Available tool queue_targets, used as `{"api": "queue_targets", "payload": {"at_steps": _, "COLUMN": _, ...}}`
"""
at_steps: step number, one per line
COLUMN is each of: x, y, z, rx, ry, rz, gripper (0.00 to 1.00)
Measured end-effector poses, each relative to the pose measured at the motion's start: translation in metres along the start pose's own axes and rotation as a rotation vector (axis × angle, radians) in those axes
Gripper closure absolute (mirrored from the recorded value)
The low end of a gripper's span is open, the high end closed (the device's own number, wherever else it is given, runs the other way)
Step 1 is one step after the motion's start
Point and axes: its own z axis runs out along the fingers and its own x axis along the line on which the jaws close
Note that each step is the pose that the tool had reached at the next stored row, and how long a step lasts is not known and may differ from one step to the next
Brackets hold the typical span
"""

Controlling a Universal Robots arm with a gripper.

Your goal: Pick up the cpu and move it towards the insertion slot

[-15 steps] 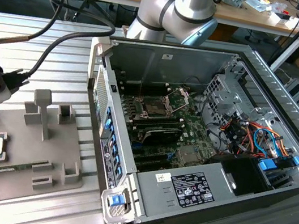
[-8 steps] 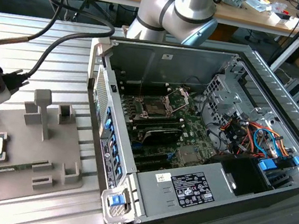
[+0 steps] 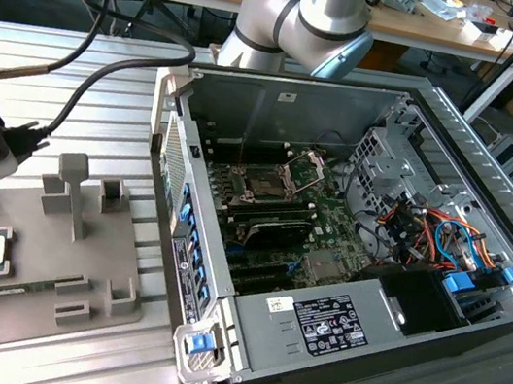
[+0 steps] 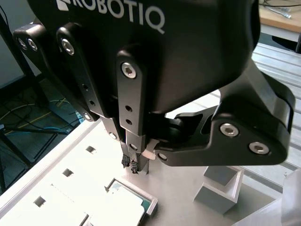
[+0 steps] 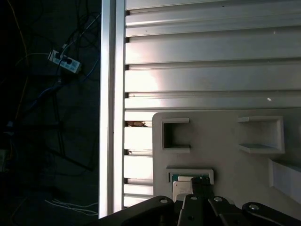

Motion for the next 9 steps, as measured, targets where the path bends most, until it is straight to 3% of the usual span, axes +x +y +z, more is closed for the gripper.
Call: {"api": "queue_targets", "payload": {"at_steps": 9, "x": 0.0009, "y": -0.0001, "z": 0.0025, "rx": 0.0, "ry": -0.0001, "rz": 0.0, "gripper": 0.89}}
